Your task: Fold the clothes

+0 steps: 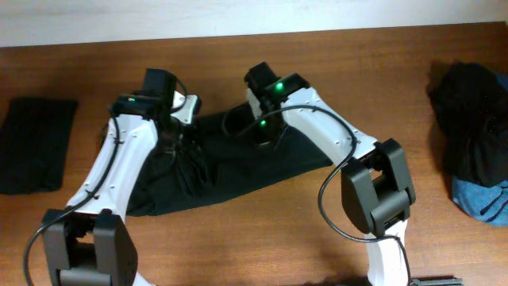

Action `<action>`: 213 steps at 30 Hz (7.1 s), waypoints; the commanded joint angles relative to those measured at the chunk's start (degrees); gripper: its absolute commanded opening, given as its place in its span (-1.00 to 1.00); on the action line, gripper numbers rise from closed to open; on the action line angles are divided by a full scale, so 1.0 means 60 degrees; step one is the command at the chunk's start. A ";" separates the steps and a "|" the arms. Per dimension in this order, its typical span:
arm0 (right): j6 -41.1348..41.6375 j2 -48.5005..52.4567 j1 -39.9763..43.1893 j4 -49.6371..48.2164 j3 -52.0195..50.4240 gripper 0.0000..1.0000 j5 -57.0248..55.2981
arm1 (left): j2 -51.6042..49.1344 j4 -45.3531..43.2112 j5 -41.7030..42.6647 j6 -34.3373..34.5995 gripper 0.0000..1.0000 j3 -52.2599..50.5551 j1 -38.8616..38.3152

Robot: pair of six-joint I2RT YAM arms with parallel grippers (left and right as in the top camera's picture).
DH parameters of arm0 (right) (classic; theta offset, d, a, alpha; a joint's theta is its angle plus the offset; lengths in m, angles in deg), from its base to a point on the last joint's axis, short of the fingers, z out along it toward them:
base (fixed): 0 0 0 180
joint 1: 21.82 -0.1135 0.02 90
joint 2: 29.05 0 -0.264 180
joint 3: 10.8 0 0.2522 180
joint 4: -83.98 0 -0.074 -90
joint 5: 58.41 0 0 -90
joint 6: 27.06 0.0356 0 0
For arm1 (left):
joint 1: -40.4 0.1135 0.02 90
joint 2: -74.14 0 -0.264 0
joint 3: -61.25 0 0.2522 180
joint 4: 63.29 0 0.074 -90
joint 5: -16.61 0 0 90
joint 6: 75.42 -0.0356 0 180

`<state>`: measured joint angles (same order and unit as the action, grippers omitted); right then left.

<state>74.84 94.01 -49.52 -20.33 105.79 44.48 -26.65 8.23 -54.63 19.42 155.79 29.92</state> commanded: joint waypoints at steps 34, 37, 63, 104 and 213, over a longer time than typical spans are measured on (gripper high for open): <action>-0.0441 0.0051 0.1683 -0.1126 -0.2167 -0.92 -0.1016 | -0.1362 -0.1661 -0.2958 0.0404 -0.92 -0.2565 -0.0095; -0.0444 0.0051 0.2011 -0.1559 -0.2605 -0.92 -0.1016 | -0.1362 -0.1661 -0.2969 0.0404 -0.92 -0.2565 -0.0087; -0.1614 0.0033 0.3796 0.0514 -0.0306 -0.83 -0.0874 | -0.0878 0.1494 -0.3526 0.0554 -0.92 0.2266 0.0328; -0.3093 0.0033 0.4725 0.1257 0.0084 0.25 0.0601 | -0.0863 -0.1362 -0.3351 -0.1872 0.36 -0.0018 0.2911; -0.3734 0.0036 0.4477 0.1053 0.0266 0.95 0.1246 | -0.2029 0.2554 -0.2812 0.0346 0.47 0.3858 0.0565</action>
<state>52.44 94.12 -22.29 -13.75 108.89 52.41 -38.00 22.42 -71.26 18.35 179.11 34.81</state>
